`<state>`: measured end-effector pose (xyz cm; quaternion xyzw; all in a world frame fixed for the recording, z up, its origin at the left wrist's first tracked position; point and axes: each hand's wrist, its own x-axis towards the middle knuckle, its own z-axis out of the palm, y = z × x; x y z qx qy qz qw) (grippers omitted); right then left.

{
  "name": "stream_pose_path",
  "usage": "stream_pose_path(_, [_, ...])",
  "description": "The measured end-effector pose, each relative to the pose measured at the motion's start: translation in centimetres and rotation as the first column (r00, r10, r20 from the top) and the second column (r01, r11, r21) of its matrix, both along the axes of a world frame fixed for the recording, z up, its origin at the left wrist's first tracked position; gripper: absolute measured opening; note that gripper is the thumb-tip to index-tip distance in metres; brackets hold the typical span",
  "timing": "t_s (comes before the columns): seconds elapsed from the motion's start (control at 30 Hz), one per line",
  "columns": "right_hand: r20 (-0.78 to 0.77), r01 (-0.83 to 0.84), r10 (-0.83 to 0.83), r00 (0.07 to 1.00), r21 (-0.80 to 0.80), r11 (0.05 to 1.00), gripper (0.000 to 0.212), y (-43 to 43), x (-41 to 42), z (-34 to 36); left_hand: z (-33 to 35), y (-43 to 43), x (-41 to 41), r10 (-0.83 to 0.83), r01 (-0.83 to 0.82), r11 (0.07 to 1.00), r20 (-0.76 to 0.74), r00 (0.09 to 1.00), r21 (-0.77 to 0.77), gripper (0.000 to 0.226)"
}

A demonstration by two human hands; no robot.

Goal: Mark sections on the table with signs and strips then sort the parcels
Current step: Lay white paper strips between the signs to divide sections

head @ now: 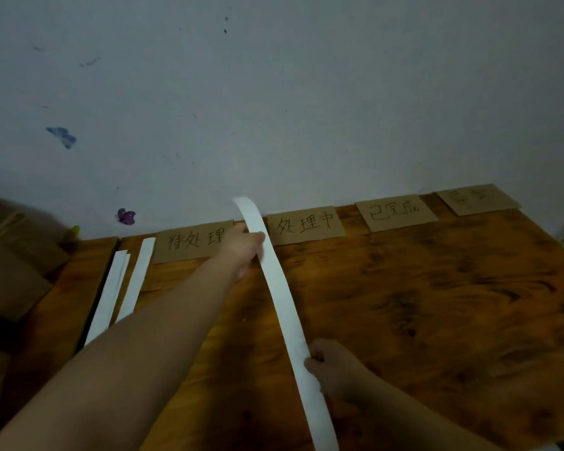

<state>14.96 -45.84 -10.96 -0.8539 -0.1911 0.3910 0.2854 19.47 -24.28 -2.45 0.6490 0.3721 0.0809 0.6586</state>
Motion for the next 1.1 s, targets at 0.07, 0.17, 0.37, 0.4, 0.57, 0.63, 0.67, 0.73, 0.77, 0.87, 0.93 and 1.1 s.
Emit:
stream_pose_path(0.07, [-0.043,0.002,-0.002,0.999,0.000,1.000,0.019,0.3,0.5,-1.2,-1.9,0.7,1.5,-0.033,0.037,0.997,-0.056,0.998,0.062,0.041])
stream_pose_path(0.17, [-0.065,0.041,-0.040,0.997,0.016,0.999,0.017,0.9,0.5,-2.8,-5.9,1.8,2.8,-0.087,0.125,0.974,-0.199,0.976,0.188,0.041])
stream_pose_path(0.37, [-0.053,-0.004,0.005,0.999,0.016,1.000,0.057,2.3,-0.6,-5.9,-12.9,2.8,2.8,-0.140,0.312,0.875,-0.422,0.896,0.371,0.067])
stream_pose_path(0.4, [-0.022,-0.027,0.027,0.999,-0.001,1.000,0.054,2.5,-0.8,-6.1,-13.5,2.8,2.3,-0.169,0.393,0.809,-0.469,0.867,0.436,0.073])
stream_pose_path(0.57, [0.127,-0.215,0.224,0.966,-0.079,0.973,0.038,3.3,-1.3,-6.6,-15.3,3.4,0.9,-0.299,0.734,0.352,-0.673,0.677,0.581,0.063])
stream_pose_path(0.63, [0.191,-0.321,0.340,0.921,-0.125,0.939,0.040,3.5,-1.3,-6.6,-15.5,4.0,0.9,-0.325,0.777,0.317,-0.707,0.628,0.544,0.064])
stream_pose_path(0.67, [0.228,-0.362,0.391,0.892,-0.158,0.919,0.042,3.6,-1.4,-6.6,-15.6,4.3,0.9,-0.341,0.797,0.300,-0.722,0.602,0.523,0.065])
stream_pose_path(0.73, [0.310,-0.413,0.471,0.826,-0.235,0.880,0.044,3.3,-1.4,-6.9,-15.7,4.5,0.8,-0.360,0.832,0.272,-0.751,0.554,0.484,0.067])
stream_pose_path(0.77, [0.340,-0.430,0.503,0.794,-0.272,0.861,0.045,3.2,-1.5,-7.0,-15.8,4.6,0.7,-0.359,0.843,0.261,-0.764,0.537,0.470,0.069])
stream_pose_path(0.87, [0.385,-0.462,0.570,0.726,-0.341,0.819,0.046,2.9,-1.8,-7.1,-15.5,4.7,0.0,-0.345,0.839,0.294,-0.768,0.539,0.457,0.072])
stream_pose_path(0.93, [0.418,-0.456,0.577,0.701,-0.359,0.814,0.045,3.0,-1.9,-6.9,-14.8,4.8,-1.3,-0.308,0.801,0.374,-0.752,0.583,0.468,0.074])
stream_pose_path(1.1, [0.514,-0.435,0.546,0.662,-0.329,0.838,0.044,4.9,-1.6,-5.9,-12.8,7.6,-8.5,-0.146,0.721,0.476,-0.763,0.630,0.504,0.073])
